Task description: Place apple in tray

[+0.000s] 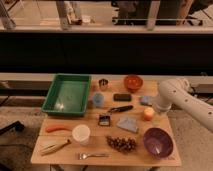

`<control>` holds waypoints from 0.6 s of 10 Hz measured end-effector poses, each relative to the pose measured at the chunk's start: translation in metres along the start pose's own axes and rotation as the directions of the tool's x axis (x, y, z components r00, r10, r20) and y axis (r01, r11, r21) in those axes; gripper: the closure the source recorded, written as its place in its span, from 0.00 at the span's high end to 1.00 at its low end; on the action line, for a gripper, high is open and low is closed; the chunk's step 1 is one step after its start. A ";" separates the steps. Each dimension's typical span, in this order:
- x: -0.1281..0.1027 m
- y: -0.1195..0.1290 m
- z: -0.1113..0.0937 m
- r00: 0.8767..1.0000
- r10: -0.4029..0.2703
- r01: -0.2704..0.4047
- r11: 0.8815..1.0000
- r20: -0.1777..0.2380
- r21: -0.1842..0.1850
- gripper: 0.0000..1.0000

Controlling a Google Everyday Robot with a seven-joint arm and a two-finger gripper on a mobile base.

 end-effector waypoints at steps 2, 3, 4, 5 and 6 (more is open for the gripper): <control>0.001 -0.002 0.006 1.000 -0.010 0.010 1.000 0.009 -0.002 0.80; -0.002 -0.003 0.009 1.000 -0.017 0.017 1.000 0.007 0.003 0.80; -0.003 -0.005 0.004 1.000 -0.019 0.019 1.000 -0.001 0.016 0.80; -0.003 -0.006 -0.002 1.000 -0.017 0.017 1.000 -0.005 0.026 0.80; -0.005 -0.008 -0.006 1.000 -0.018 0.018 0.999 -0.009 0.037 0.80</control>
